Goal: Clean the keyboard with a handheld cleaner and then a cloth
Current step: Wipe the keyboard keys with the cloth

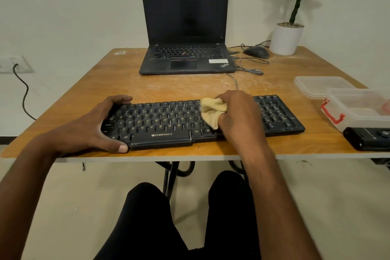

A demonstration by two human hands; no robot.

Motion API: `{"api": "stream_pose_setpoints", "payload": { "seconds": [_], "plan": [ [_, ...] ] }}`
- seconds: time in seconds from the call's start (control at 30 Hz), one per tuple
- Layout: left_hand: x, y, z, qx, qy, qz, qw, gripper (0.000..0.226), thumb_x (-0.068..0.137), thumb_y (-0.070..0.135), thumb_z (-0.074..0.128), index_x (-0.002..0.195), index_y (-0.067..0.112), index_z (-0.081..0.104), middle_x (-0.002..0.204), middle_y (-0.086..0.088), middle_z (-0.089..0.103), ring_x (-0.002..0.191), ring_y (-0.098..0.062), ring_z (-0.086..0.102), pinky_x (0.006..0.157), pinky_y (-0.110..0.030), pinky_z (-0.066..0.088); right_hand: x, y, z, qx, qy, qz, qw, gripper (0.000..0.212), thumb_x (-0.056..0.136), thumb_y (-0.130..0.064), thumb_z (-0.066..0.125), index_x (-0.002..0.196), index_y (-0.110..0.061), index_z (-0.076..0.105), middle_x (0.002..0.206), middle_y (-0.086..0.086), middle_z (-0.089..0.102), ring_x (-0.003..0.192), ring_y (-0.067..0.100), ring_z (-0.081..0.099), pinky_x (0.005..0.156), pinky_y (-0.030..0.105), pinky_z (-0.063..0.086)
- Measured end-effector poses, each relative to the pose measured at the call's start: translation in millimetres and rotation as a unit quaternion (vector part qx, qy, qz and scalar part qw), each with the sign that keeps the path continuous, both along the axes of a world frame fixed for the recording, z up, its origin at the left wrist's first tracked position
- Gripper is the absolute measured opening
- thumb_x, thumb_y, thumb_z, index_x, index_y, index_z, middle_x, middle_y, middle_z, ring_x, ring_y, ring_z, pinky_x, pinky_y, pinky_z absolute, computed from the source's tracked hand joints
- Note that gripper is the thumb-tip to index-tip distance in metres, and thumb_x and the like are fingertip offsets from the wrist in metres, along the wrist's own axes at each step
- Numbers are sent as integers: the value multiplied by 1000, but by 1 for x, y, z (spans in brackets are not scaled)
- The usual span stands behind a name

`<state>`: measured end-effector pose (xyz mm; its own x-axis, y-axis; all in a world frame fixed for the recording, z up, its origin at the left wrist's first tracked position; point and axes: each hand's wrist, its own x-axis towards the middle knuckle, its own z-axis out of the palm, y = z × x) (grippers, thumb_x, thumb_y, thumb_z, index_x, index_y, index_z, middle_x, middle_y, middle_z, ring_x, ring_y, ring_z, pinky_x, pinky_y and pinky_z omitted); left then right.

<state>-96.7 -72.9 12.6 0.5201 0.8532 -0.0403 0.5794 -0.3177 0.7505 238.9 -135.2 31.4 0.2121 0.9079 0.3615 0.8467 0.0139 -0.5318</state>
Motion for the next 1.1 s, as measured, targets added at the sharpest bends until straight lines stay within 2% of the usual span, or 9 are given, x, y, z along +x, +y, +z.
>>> {"api": "stream_pose_setpoints", "payload": {
  "seconds": [0.1,0.3,0.4,0.5,0.6,0.73,0.87,1.0,1.1],
  "plan": [
    [0,0,0,0,-3,0,1000,121,43,64,95,146,64,31,147,32,43,129,9,50,99,-23,47,20,-2,4,2,4,-61,998,31,86,1,66,111,-15,74,95,3,72,71,13,54,52,22,39],
    [1,0,0,-1,1,-1,1000,120,43,64,94,145,65,30,147,33,41,128,11,49,99,-22,46,-16,4,5,18,-11,-34,999,32,87,-5,69,117,-17,73,102,5,73,82,19,62,57,24,37],
    [1,0,0,-4,-2,-1,1000,120,42,64,94,144,65,31,145,34,42,127,12,50,97,-20,46,-28,10,6,13,-33,11,999,38,86,-1,67,120,-17,72,103,5,73,89,21,64,61,26,40],
    [0,0,0,-7,-3,-2,1000,123,41,67,96,145,64,30,146,32,42,127,10,50,98,-23,48,-17,11,6,-15,-14,24,1000,37,86,2,64,115,-19,74,98,3,74,81,18,64,59,28,45],
    [-1,2,-1,-5,-4,-1,1000,126,41,66,96,147,64,29,147,31,42,128,8,51,101,-27,48,9,15,6,-16,27,-35,999,34,88,-1,67,116,-19,73,100,-1,74,75,12,61,54,21,43],
    [-1,3,-2,-8,-16,3,1000,133,34,73,97,148,64,28,145,31,45,129,7,51,104,-29,46,20,19,8,7,12,-106,994,37,86,-2,67,120,-15,72,103,7,74,84,21,66,64,29,52],
    [0,3,-3,-8,-22,8,1000,135,30,76,96,146,67,28,142,34,46,129,10,51,104,-27,45,-6,22,11,17,6,-45,999,31,89,-10,69,120,-13,71,104,6,74,75,12,50,63,27,40],
    [0,2,-3,-7,-19,7,1000,134,31,77,95,147,66,28,142,36,45,130,13,49,103,-25,44,-31,31,11,2,-22,35,999,32,88,-6,67,118,-15,72,105,5,74,79,15,56,66,29,45],
    [0,2,-2,1,-16,4,1000,133,35,74,96,148,65,27,143,35,44,131,12,48,104,-25,44,-23,34,13,-11,-4,32,999,36,88,-4,67,123,-13,69,111,5,72,90,16,62,74,28,49]
  ]
}}
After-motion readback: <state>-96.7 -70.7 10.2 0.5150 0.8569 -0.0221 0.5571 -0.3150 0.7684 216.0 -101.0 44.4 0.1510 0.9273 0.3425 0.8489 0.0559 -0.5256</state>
